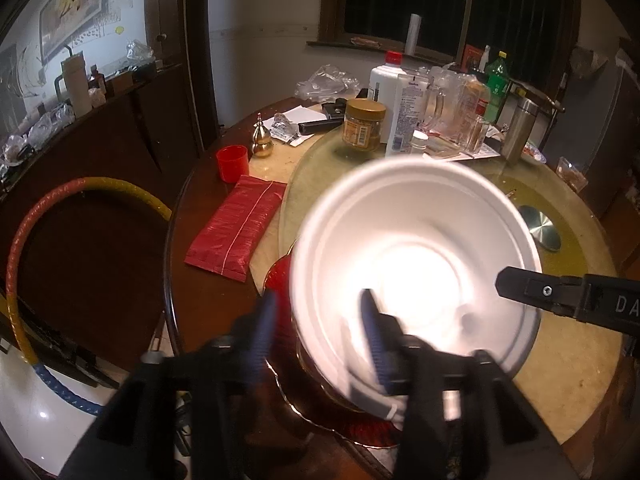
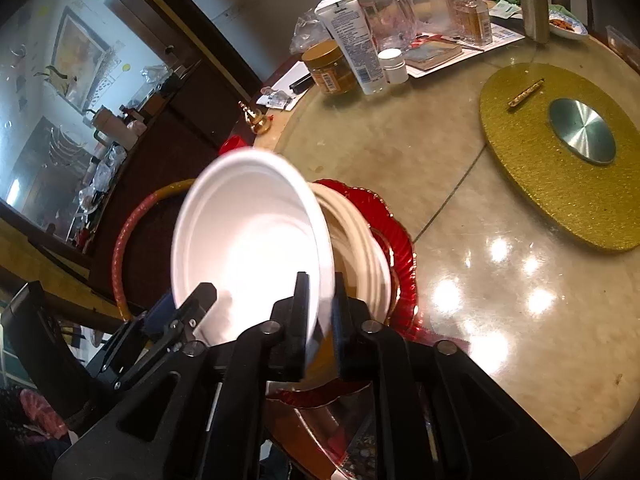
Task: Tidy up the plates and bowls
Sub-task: 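Open both tools and release the white bowl on the stack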
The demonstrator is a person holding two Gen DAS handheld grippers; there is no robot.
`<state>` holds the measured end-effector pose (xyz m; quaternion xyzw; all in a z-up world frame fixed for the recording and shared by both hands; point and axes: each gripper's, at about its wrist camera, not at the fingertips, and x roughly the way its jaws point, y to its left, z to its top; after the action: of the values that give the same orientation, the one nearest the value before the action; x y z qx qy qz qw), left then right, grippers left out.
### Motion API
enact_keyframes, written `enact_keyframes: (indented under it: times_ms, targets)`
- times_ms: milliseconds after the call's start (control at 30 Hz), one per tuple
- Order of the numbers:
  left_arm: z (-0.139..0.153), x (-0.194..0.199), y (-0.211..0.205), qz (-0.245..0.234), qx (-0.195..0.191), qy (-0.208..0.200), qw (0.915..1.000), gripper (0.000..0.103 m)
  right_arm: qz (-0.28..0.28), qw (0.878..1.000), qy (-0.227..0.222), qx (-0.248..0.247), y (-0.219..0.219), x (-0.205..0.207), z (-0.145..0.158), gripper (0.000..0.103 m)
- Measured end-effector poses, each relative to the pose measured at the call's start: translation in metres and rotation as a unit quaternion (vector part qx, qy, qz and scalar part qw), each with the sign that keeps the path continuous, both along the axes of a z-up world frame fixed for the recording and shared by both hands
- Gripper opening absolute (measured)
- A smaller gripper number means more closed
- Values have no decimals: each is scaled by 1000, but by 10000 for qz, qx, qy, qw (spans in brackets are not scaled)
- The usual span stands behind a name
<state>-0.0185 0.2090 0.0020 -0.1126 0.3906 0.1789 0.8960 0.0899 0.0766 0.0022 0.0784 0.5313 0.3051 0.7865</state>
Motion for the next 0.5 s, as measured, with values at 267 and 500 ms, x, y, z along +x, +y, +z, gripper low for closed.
enact_keyframes:
  times_ms: [267, 500]
  targets:
    - [17, -9, -1, 117, 250, -360, 9990, 82, -205, 9990, -379, 68, -11, -3, 17, 44]
    - [15, -9, -11, 154, 590, -309, 9977, 83, -240, 9927, -1177, 96, -24, -19, 35, 75]
